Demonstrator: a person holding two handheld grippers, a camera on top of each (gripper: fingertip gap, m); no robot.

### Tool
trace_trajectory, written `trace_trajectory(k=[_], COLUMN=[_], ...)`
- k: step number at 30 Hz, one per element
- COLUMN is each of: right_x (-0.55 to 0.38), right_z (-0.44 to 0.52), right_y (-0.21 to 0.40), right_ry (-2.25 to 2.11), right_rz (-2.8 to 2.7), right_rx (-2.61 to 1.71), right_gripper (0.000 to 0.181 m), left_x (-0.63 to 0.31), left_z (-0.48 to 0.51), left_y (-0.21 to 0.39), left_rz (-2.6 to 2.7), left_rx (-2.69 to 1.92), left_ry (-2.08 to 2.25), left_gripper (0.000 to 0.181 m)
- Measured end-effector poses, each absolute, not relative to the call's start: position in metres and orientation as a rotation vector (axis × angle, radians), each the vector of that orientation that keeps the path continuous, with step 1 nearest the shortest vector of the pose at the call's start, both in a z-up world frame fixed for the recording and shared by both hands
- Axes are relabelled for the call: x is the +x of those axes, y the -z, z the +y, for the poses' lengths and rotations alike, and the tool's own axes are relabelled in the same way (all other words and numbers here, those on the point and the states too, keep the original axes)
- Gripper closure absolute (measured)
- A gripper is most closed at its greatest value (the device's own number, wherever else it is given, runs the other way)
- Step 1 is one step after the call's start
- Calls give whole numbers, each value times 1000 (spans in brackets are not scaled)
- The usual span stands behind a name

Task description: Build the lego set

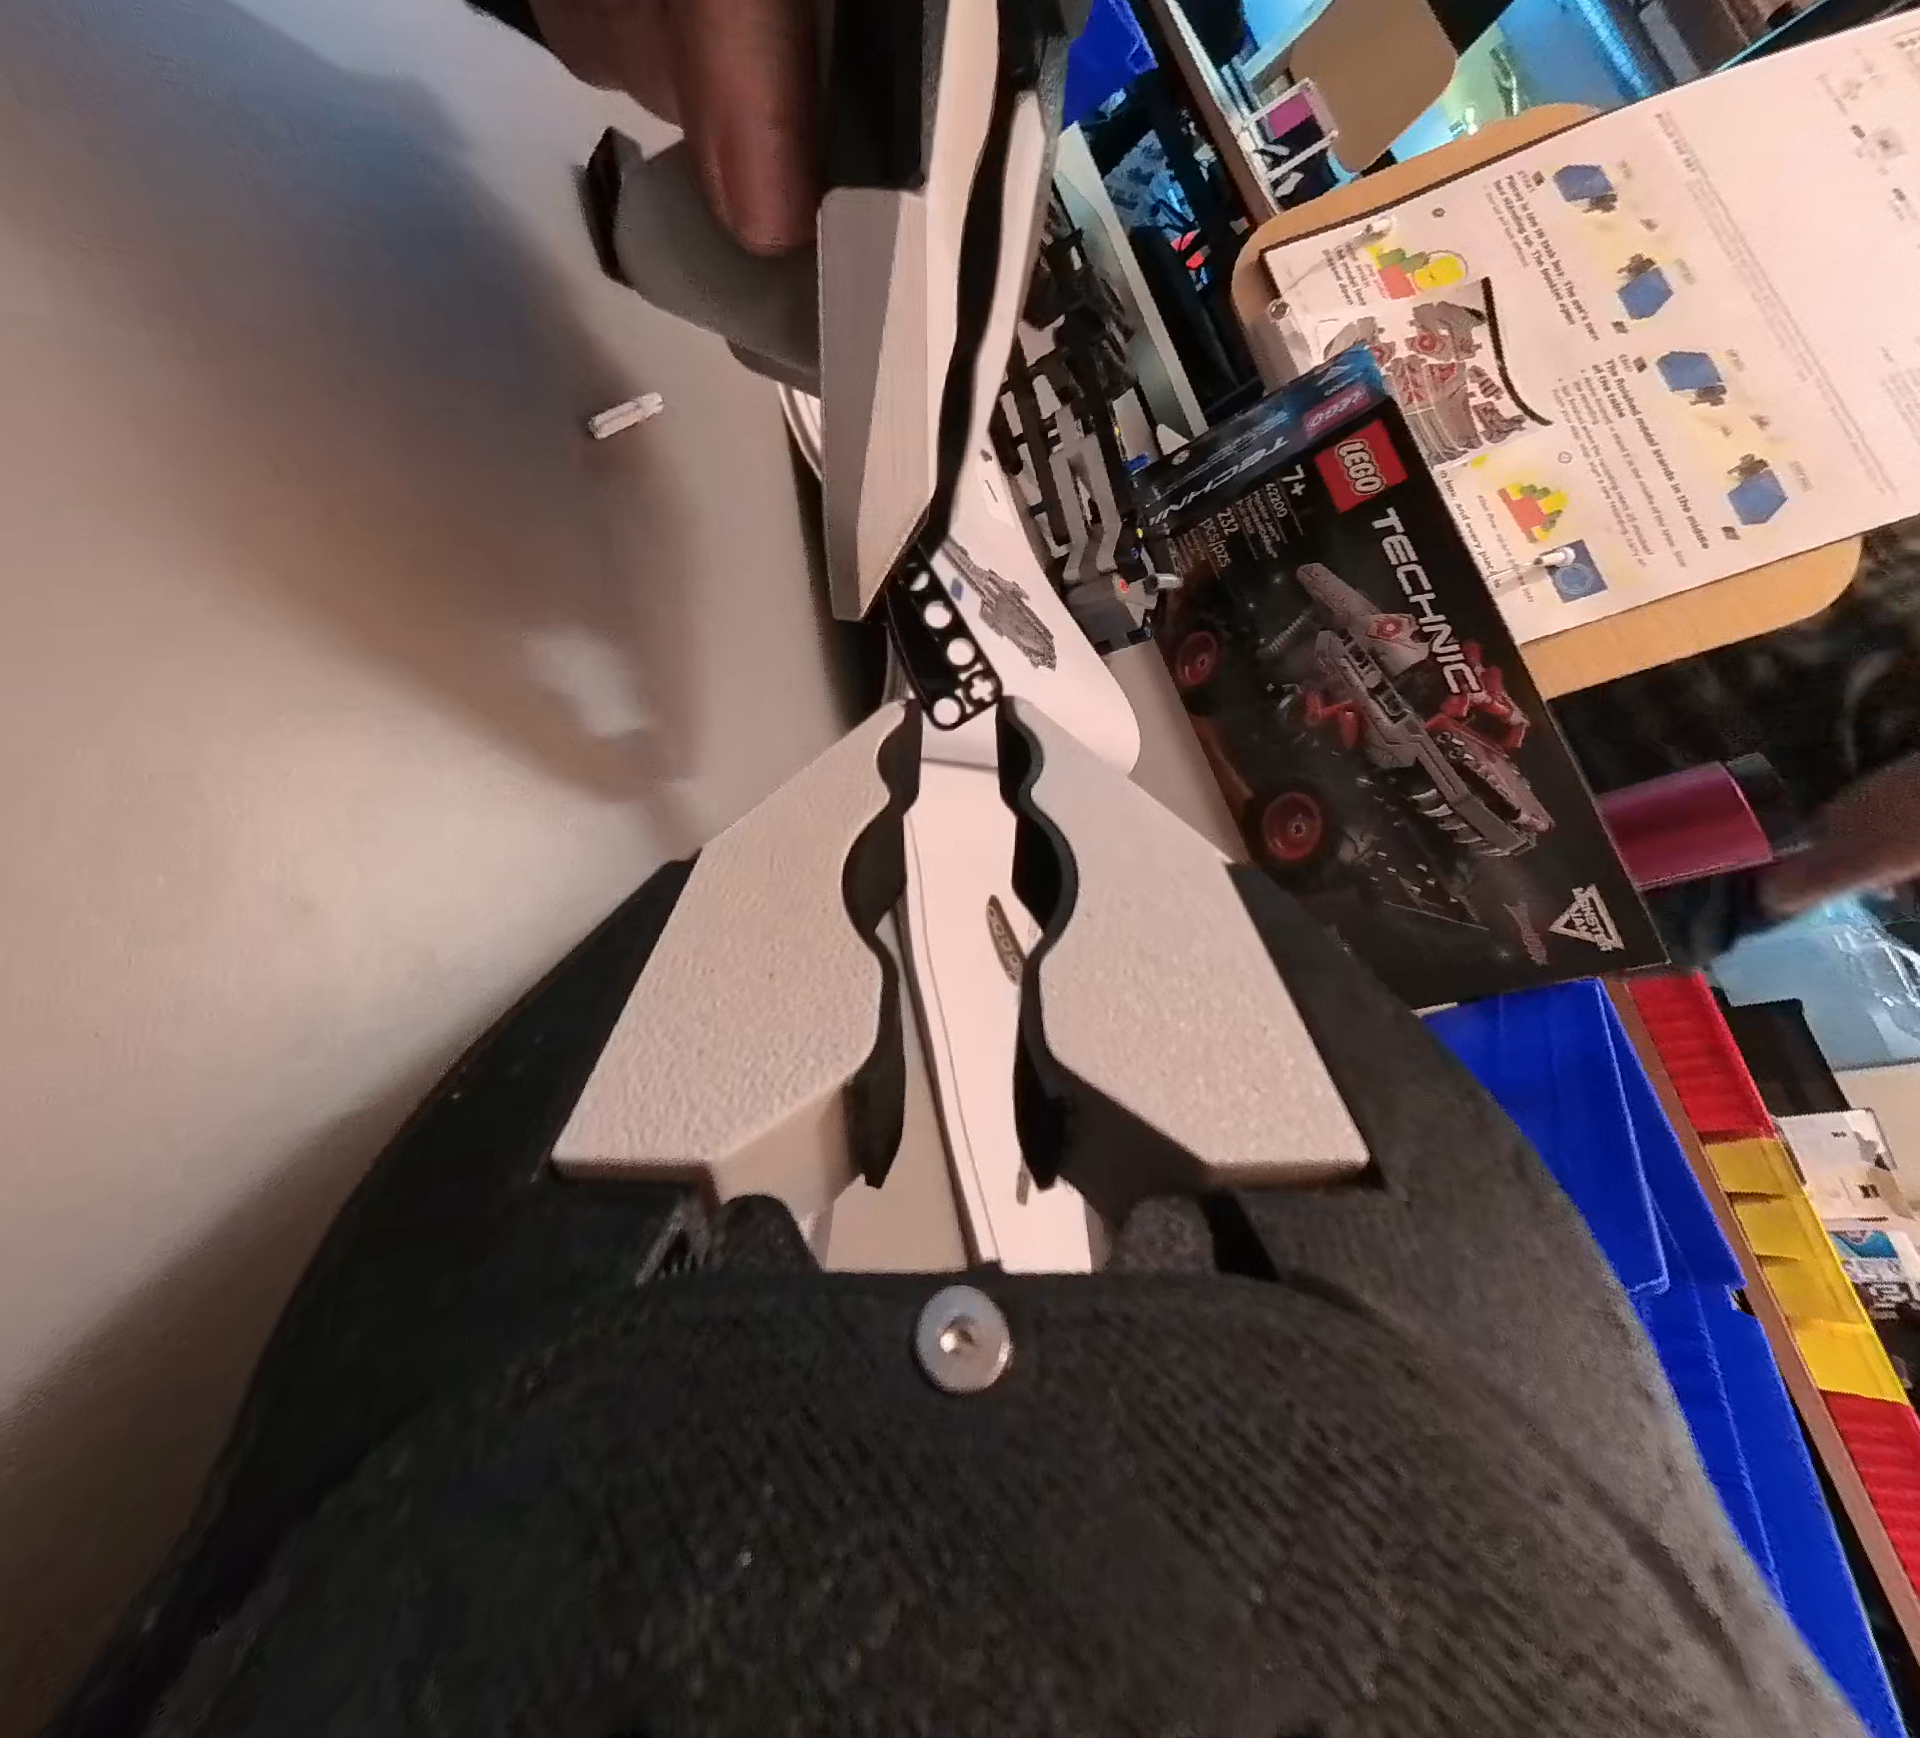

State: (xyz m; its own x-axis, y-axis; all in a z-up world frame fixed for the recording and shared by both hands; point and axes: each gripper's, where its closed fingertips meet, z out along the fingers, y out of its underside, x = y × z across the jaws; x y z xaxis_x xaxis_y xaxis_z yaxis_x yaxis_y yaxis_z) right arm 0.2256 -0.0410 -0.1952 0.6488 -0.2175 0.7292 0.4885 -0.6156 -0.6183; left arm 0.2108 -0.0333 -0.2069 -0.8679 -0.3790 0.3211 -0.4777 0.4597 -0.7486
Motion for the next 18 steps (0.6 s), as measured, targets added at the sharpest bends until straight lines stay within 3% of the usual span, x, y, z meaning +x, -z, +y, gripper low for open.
trace_trajectory(k=[4, 6, 10, 13, 18], right_x=[219, 215, 206, 200, 199], right_z=[-46, -52, -67, -70, -68], right_y=[207, 208, 216, 221, 227], right_ry=[928, 848, 602, 490, 476], right_rz=[-238, -222, -118, -86, -84], right_rx=[-2060, -2063, -2105, -2113, -2152], right_gripper=[172, 155, 156, 165, 168], left_x=[215, 219, 221, 219, 205], left_z=[-32, -32, -34, -35, -40], left_y=[211, 210, 210, 218, 243], left_rz=[-2808, -2992, -3560, -3806, -3678], left_rx=[611, 431, -449, -1349, -1704], left_ry=[-1412, -1461, -1354, -887, -660], left_gripper=[176, 176, 176, 176, 176])
